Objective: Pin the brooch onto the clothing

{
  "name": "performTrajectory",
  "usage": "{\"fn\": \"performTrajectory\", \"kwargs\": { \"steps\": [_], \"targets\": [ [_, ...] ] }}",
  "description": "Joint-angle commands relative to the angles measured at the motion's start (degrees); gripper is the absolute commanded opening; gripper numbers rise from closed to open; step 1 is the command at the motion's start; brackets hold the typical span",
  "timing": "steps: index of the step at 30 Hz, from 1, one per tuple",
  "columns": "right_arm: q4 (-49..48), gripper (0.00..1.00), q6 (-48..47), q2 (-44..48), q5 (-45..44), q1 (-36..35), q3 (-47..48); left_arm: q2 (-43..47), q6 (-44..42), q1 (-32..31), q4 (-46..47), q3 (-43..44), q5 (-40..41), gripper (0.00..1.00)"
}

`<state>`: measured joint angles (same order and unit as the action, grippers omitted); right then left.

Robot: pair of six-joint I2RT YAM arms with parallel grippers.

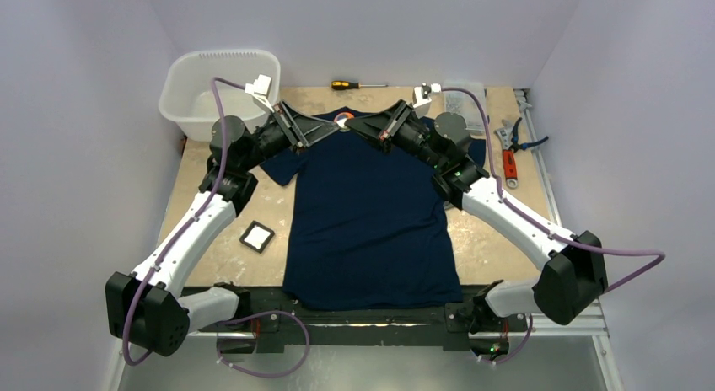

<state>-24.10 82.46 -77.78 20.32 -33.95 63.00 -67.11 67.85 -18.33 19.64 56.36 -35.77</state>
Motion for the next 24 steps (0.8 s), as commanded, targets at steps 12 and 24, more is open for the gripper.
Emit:
{"fn": "performTrajectory", "kwargs": {
  "steps": [12,24],
  "targets": [
    [-3.6,0.0,-1.2,-0.7,0.8,0.1,-0.5,0.2,-0.1,-0.6,3.8,1.6,-1.5,0.17],
    [-3.2,0.0,-2.7,-1.0,1.7,0.0,-0.2,-0.1,0.9,-0.6,4.7,1.6,-1.8,0.0]
  ]
}}
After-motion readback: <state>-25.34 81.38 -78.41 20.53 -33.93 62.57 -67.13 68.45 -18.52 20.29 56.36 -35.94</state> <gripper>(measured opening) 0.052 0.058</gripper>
